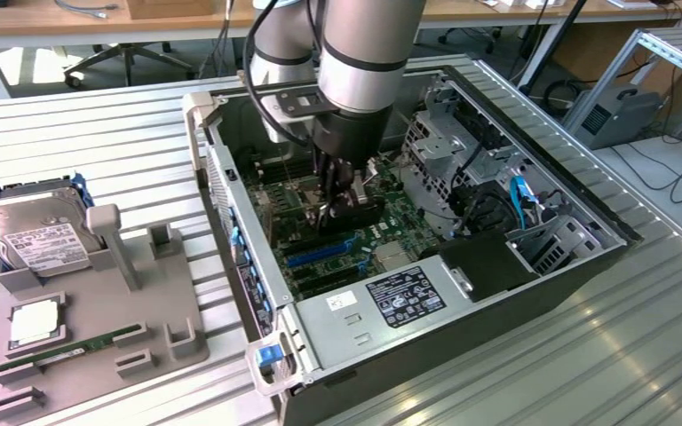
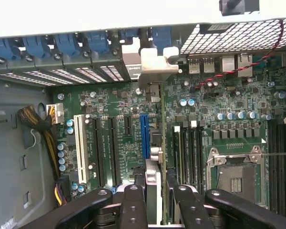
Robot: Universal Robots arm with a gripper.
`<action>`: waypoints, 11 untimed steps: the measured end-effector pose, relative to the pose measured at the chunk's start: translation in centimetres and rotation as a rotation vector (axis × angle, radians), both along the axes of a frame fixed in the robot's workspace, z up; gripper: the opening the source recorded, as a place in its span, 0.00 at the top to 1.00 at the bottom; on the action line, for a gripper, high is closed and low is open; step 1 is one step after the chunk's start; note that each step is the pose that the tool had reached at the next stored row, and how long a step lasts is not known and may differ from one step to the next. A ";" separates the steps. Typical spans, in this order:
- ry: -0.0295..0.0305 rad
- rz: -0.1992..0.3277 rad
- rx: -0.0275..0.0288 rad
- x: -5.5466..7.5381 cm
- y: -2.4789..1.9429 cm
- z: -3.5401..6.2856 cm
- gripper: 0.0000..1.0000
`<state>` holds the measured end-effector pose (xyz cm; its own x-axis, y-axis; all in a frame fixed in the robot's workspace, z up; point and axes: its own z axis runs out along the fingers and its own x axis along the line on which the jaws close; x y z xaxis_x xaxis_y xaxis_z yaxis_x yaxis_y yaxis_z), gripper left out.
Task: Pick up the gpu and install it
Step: 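Insert the gpu into the slot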
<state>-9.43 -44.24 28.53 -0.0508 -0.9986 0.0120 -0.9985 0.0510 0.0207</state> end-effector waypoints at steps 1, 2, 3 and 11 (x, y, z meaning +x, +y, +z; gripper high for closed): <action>0.0000 0.008 0.0000 0.0 0.00 0.00 0.73; 0.0000 0.019 0.0000 0.0 0.01 0.00 0.73; 0.0000 0.031 0.0000 0.0 0.02 0.00 0.73; 0.0000 0.041 0.0000 0.0 0.12 -0.01 0.73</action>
